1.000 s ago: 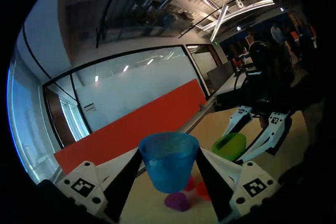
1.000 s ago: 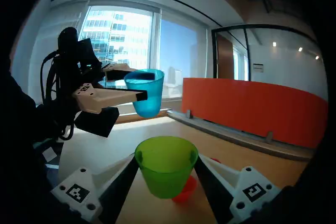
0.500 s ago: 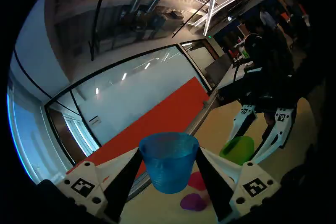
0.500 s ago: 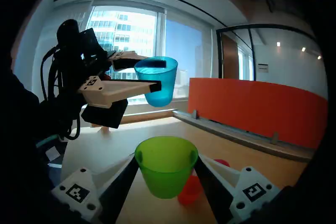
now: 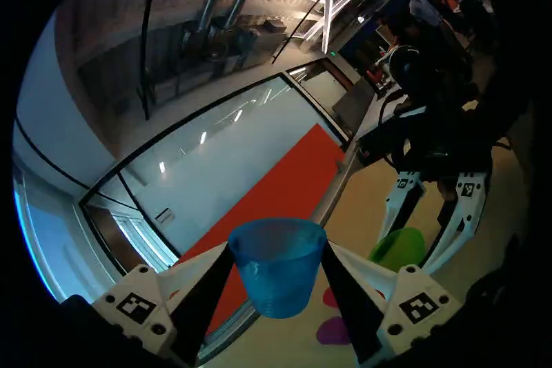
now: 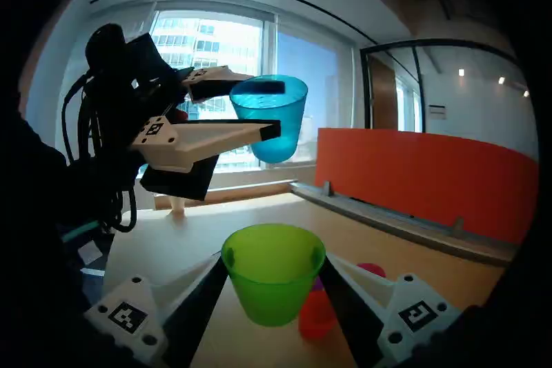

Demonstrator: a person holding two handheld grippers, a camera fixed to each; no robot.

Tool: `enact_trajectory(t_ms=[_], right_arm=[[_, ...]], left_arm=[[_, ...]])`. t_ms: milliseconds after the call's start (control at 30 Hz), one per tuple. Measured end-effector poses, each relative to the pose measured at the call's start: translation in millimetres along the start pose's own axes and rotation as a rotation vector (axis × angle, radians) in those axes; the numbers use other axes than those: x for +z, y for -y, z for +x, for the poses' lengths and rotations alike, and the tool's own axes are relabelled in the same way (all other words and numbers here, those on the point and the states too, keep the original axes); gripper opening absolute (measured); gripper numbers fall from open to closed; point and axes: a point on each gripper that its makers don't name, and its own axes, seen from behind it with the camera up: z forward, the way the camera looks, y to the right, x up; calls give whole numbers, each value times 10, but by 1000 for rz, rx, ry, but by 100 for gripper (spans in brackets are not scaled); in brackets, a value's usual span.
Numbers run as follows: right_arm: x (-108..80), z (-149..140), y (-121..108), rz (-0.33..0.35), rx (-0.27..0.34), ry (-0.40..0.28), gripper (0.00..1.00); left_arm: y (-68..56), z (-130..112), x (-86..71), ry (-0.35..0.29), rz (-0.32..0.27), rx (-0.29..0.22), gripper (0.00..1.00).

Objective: Pour water

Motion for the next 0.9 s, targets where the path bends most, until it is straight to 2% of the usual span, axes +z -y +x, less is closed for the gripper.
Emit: enact_trajectory(t_ms=[300,900], right_arm=[[23,-17,45,12,0,-1,91],[26,2,124,33,-10,-4,91]], left_arm=[[8,50,12,3,5,74,86],[23,85,81,3,15,155,86]])
